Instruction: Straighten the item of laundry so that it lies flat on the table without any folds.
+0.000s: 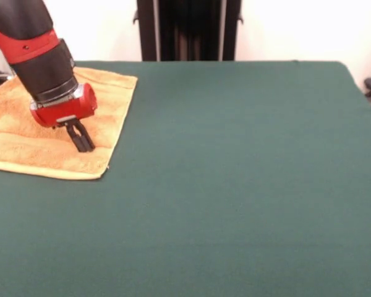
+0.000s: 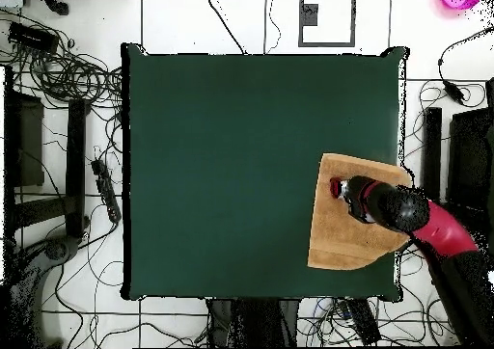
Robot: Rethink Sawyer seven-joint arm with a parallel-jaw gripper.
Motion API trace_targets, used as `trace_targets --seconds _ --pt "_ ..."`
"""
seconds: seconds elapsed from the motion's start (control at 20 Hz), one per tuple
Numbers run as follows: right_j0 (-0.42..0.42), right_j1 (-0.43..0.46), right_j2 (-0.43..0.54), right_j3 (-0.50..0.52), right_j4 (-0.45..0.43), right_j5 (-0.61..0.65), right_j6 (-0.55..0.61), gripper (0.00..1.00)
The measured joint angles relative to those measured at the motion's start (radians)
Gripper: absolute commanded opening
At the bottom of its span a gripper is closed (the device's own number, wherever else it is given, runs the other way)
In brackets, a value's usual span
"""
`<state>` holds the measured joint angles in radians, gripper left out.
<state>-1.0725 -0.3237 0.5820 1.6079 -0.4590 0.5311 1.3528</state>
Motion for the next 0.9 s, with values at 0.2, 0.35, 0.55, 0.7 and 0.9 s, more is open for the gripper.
trace_targets --seconds 0.2,0.35,0.55,0.7,0.9 --pt "-0.026 0.008 0.023 0.023 -0.023 -0.043 0.0 0.0" --pt "-0.048 0.015 0.041 0.046 -0.054 -0.097 0.0 0.0" --pt "-0.036 0.014 0.041 0.057 -0.078 -0.168 0.0 0.0" --pt "-0.021 0.019 0.041 0.056 -0.09 -0.224 0.0 0.0" --pt "0.048 0.062 0.041 0.043 -0.118 -0.441 0.0 0.0"
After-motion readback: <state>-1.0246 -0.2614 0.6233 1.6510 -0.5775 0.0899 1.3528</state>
